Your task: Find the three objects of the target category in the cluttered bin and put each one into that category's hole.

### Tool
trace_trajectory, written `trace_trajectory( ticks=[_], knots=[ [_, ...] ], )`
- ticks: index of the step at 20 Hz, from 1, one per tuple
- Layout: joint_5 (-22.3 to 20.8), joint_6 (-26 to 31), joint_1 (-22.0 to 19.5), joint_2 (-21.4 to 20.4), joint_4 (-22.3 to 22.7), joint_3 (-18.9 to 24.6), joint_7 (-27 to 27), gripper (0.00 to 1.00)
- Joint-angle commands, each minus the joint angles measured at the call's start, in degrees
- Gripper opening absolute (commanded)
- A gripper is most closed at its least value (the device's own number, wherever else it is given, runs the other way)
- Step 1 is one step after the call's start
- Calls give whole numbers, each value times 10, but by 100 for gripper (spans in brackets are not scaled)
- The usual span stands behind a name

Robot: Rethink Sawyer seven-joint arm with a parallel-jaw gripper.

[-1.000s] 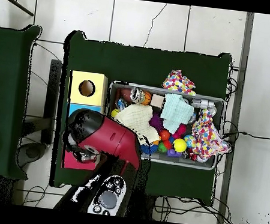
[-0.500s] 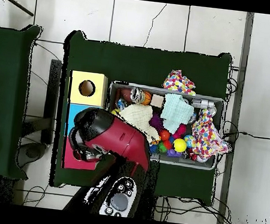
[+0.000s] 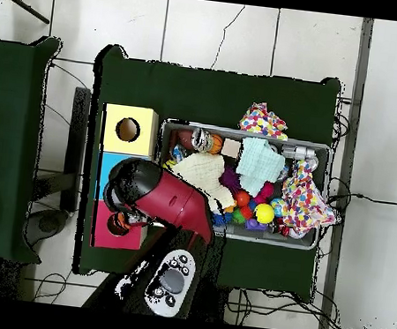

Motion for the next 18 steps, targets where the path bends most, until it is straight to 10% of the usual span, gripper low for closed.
trace_trajectory(
  ticks=[1,18],
  knots=[
    [39,-36,1,26,63,74,89,0],
    [17,-43,12,67,53,48,113,0]
  ],
)
